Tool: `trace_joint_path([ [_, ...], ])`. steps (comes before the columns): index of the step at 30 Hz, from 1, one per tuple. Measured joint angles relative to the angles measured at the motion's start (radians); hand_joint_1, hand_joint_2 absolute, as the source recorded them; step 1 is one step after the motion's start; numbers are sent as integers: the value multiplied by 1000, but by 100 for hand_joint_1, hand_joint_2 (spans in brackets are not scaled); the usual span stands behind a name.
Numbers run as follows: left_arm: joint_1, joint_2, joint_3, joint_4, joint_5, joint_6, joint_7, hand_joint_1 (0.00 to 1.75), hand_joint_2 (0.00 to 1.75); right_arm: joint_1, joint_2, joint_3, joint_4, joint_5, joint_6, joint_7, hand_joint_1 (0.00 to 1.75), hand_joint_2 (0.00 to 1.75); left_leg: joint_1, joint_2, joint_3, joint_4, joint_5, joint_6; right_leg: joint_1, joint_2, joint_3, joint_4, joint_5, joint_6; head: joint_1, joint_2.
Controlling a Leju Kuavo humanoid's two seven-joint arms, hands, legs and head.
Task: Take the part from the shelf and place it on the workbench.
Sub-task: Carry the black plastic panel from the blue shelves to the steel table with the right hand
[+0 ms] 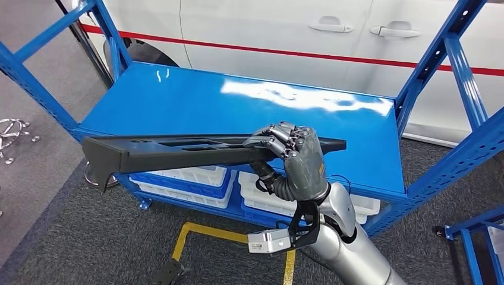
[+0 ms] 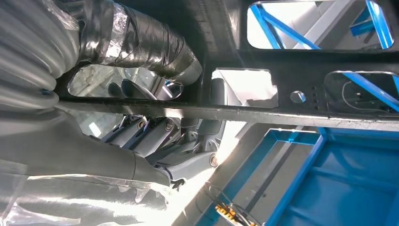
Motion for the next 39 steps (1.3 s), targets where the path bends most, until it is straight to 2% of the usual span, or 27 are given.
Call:
trace_joint_path([
  [2, 1, 0, 0, 0, 0, -1, 0, 0, 175, 0, 0, 0, 0, 0, 0, 0, 175, 175, 4, 0, -50, 129, -70, -10, 1, -1, -7, 0, 5, -4, 0, 0],
  [3, 3, 0, 0, 0, 0, -2, 0, 0, 175, 1, 0, 0, 0, 0, 0, 0, 175, 175, 6, 0, -67, 177, -87, -13, 1, -1, -11, 2, 6, -4, 0, 0],
  [4, 4, 0, 0, 0, 0, -2, 0, 0, 175, 2, 0, 0, 0, 0, 0, 0, 175, 175, 6, 0, -68, 191, -86, -14, 1, -1, -14, 3, 8, -3, 0, 0],
  [5, 4, 0, 0, 0, 0, -2, 0, 0, 175, 2, 0, 0, 0, 0, 0, 0, 175, 175, 7, 0, -49, 164, -66, -14, 1, -1, -16, 5, 9, -2, 0, 0],
  [7, 3, 0, 0, 0, 0, -2, 0, 0, 175, 1, 0, 0, 0, 0, 0, 0, 175, 175, 7, 0, 25, 32, -8, -9, 1, -1, -18, 8, 11, 0, 0, 0],
  [8, 1, 0, 0, 0, 0, -2, 0, 0, 175, 1, 0, 0, 0, 0, 0, 0, 175, 175, 5, -1, 56, -28, 11, -5, 2, -1, -19, 10, 12, 4, 0, 0],
  [9, 1, 0, 0, 0, 0, -2, 0, 0, 175, 0, 0, 0, 0, 0, 0, 0, 175, 175, 2, -2, 74, -66, 20, 0, 3, 0, -22, 10, 15, 9, 0, 0],
  [11, 1, 0, 0, 0, 0, -2, 0, 0, 175, 0, 0, 0, 0, 0, 0, 0, 175, 175, -3, -3, 77, -83, 24, 10, 4, 0, -26, 6, 23, 22, 0, 0],
  [13, 1, 0, 0, 0, 0, -2, 0, 0, 175, 0, 0, 0, 0, 0, 0, 0, 175, 175, 1, -2, 76, -94, 37, 26, 3, 0, -29, 7, 22, 34, 0, 0],
  [14, 0, 0, 0, 0, 0, -2, 0, 0, 175, -1, 0, 0, 0, -1, 0, 0, 175, 175, 3, -1, 75, -101, 44, 34, 3, 1, -36, 23, 6, 38, 0, 0],
  [16, -3, 0, 0, 0, 0, -2, 0, 0, 175, -1, 0, 0, 0, -1, 0, 0, 175, 175, 3, 2, 69, -107, 55, 45, 3, 3, -75, 117, -59, 42, 0, 0],
  [18, -3, 0, 0, 0, 0, -2, 1, 0, 175, 0, 0, 0, 0, -2, 0, 0, 175, 175, 0, 2, 57, -105, 61, 49, 2, 3, -125, 242, -121, 45, 0, 0],
  [19, -3, 0, 0, 0, 0, -2, 1, 0, 175, 1, -1, 0, 0, -2, 0, 0, 175, 175, 0, 2, 51, -104, 64, 49, 1, 3, -135, 273, -128, 45, 0, 0],
  [20, -3, 0, -1, 0, 0, -2, 1, 0, 175, 1, -1, 0, 0, -2, 0, 0, 175, 175, -1, 2, 47, -101, 66, 49, 1, 3, -125, 265, -117, 44, 0, 0],
  [21, -3, 0, -1, 0, 0, -2, 2, 0, 175, 1, -1, 0, 0, -2, 0, 0, 175, 175, -1, 2, 43, -98, 67, 48, 1, 3, -96, 220, -91, 41, 0, 0],
  [23, -4, -1, -1, 0, 0, -2, 2, 0, 175, -1, -1, 0, 0, -2, 0, 0, 175, 175, -4, 2, 37, -91, 68, 44, 5, 3, -17, 83, -38, 32, 0, 0],
  [24, -4, -1, -1, 0, 0, -2, 2, 0, 175, -2, -1, 0, 0, -3, 0, 0, 175, 175, -5, 2, 34, -87, 69, 40, 7, 3, 9, 34, -25, 27, 0, 0],
  [25, -4, -2, -1, 0, -1, -2, 2, 0, 175, -3, -1, 0, 0, -4, 0, 0, 175, 175, -6, 2, 30, -85, 70, 35, 10, 3, 20, 7, -21, 24, 0, 0],
  [27, -4, -2, -1, 0, -2, -2, 2, 0, 175, -3, -1, 0, 0, -5, 0, -1, 175, 175, -6, 2, 26, -85, 76, 24, 11, 4, 18, 0, -18, 18, 0, 0],
  [29, -5, -2, -2, 0, -3, -4, 2, 0, 175, -4, -1, 0, 0, -5, 0, -1, 175, 175, -5, 0, 20, -71, 61, 14, 5, 2, 17, -7, -9, 10, 0, 0],
  [31, -5, -1, -2, 0, -3, -5, 1, 0, 175, -5, -1, 0, 0, -8, 0, -2, 175, 175, -1, -2, -10, 5, 3, 4, 0, -1, 13, -12, 1, 3, 0, 0],
  [33, -4, -1, -2, 0, -3, -6, 1, 0, 175, -5, -1, 0, 0, -13, 1, -4, 175, 175, 5, -2, -57, 129, -63, -5, 1, -3, 3, -11, 7, 0, 0, 0],
  [34, -4, -1, -3, 0, -3, -6, -1, 0, 175, -5, -1, 0, 0, -16, 1, -5, 175, 175, 7, -2, -69, 170, -77, -8, 1, -3, -2, -10, 9, 0, 0, 0],
  [35, -3, -1, -3, 0, -3, -7, -3, 0, 175, -5, -1, 0, 0, -19, 2, -5, 175, 175, 9, -2, -65, 176, -72, -10, 0, -3, -6, -9, 12, 2, 0, 0],
  [36, -3, -1, -3, 0, -3, -8, -8, 0, 175, -5, -1, 0, 0, -23, 4, -6, 175, 175, 11, -2, -43, 144, -49, -12, 0, -3, -10, -7, 13, 3, -1, 0],
  [37, -4, -1, -3, 0, -4, -8, -13, 0, 175, -6, -1, 0, 0, -28, 7, -8, 175, 175, 13, -2, -5, 80, -17, -12, -1, -2, -11, -5, 14, 5, 0, 0],
  [39, -7, -1, -4, 0, -6, -6, -23, 0, 175, -8, -2, 0, 0, -44, 17, -13, 175, 175, 12, -3, 64, -42, 18, -10, 1, -2, -15, -1, 17, 11, 0, 0],
])
